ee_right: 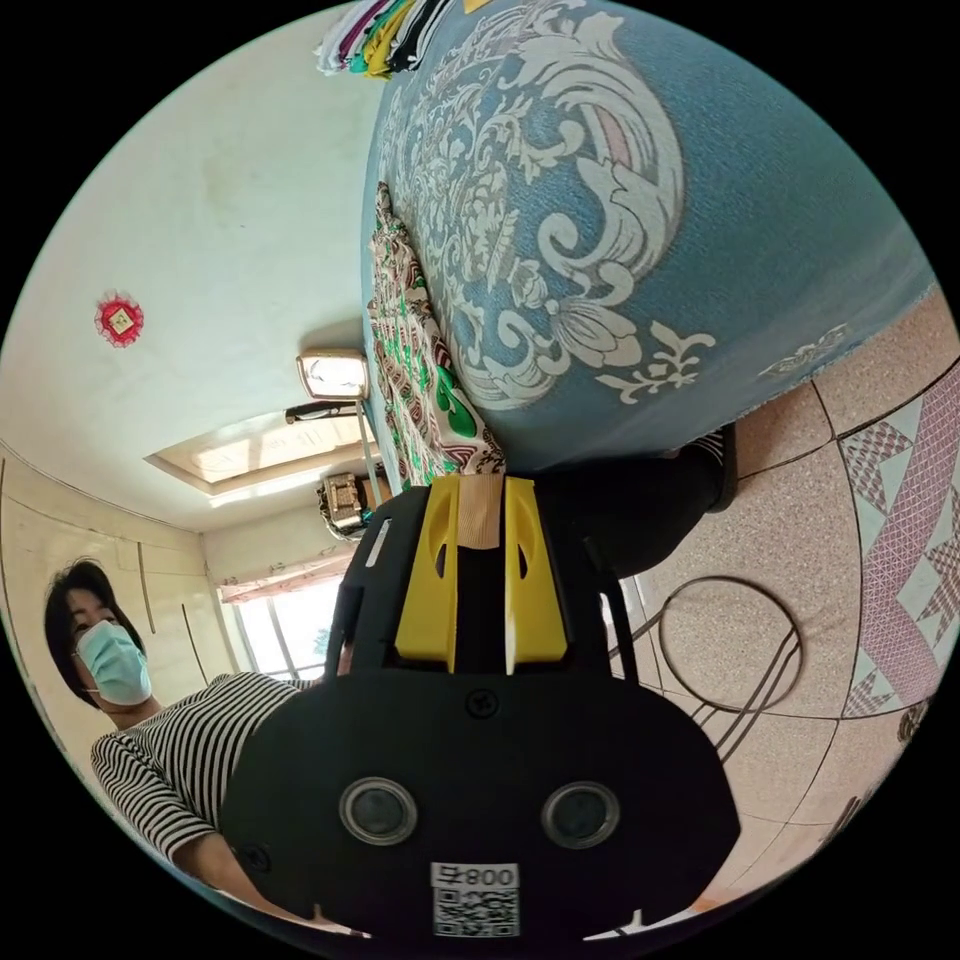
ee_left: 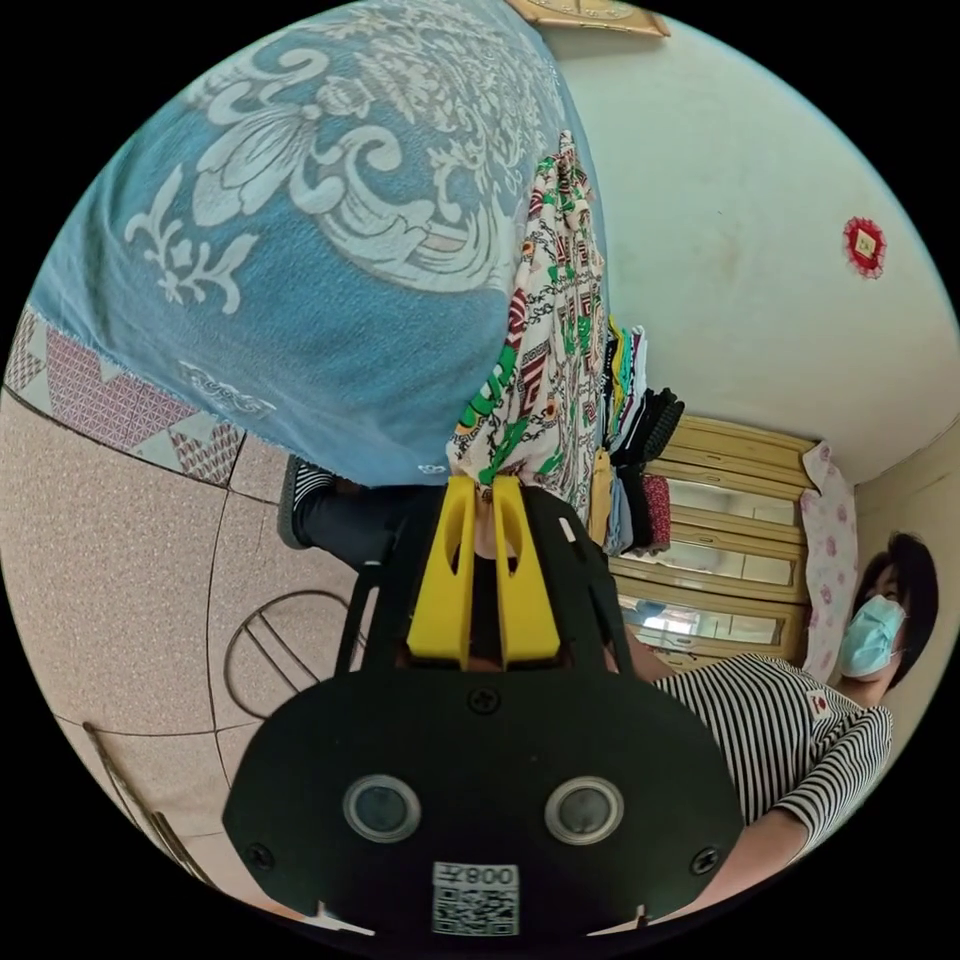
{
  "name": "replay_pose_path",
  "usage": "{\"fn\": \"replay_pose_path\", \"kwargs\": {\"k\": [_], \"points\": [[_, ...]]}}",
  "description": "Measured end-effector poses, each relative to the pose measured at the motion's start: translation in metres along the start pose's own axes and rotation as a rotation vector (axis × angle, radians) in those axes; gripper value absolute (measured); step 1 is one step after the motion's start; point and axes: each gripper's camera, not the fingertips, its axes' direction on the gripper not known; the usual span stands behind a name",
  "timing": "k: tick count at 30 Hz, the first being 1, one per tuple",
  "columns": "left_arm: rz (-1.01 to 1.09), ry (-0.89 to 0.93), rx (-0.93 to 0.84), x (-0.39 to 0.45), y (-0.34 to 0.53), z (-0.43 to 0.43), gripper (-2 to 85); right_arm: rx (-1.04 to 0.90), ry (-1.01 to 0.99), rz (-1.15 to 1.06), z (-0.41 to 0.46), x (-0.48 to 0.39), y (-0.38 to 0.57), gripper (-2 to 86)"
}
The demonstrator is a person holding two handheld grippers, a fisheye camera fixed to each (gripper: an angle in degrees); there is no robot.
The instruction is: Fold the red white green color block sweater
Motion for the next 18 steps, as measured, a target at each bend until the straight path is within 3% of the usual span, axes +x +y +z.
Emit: {"fn": "replay_pose_path", "kwargs": {"k": [10,18], "points": [[0.016,0.102,0.069,-0.030,0.042,-0.005,3.1,-0.054,-0.088,-0.002,0.013,0.030,0.034,1.8],[0.149,0.209,0.122,-0.012,0.067,-0.023,3.0,-0.014,-0.191,-0.169,-0.035,-0.004,0.070,0.7]]}}
